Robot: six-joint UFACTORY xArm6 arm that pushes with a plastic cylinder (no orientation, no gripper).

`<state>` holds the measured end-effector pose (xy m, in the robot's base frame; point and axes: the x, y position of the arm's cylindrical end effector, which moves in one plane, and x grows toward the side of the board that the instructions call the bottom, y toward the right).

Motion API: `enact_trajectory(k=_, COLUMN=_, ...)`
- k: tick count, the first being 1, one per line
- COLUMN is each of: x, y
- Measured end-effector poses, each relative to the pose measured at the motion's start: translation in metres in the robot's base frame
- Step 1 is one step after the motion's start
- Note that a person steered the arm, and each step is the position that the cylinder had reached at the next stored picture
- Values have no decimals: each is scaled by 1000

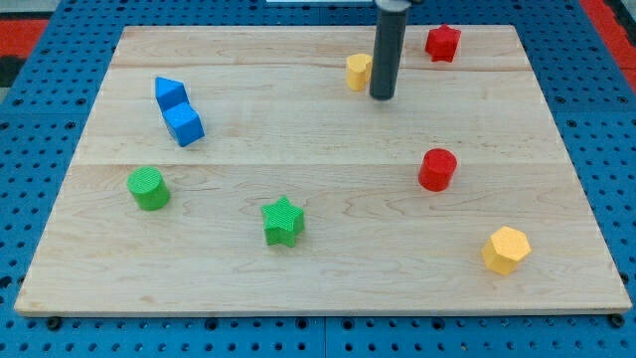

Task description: Slightly push the blue cube into blue triangle

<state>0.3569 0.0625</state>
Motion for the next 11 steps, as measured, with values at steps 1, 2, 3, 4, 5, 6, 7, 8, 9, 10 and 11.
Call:
enact_trajectory(k=1, x=25, y=-73)
enact_trajectory(k=2, x=18, y=-114)
enact_trajectory(k=3, x=22, y=-156)
enact_trajectory(k=4, x=30, y=-158)
enact_trajectory(k=5, x=45, y=-158)
enact_trajectory(k=6, x=64, y=-190)
enact_trajectory(k=7, x=54, y=-233)
enact_trajectory(k=8, x=24, y=-207)
enact_trajectory(k=9, x=11, y=-192)
enact_trajectory(k=10, x=24, y=-234)
enact_trajectory(k=11, x=51, y=-237)
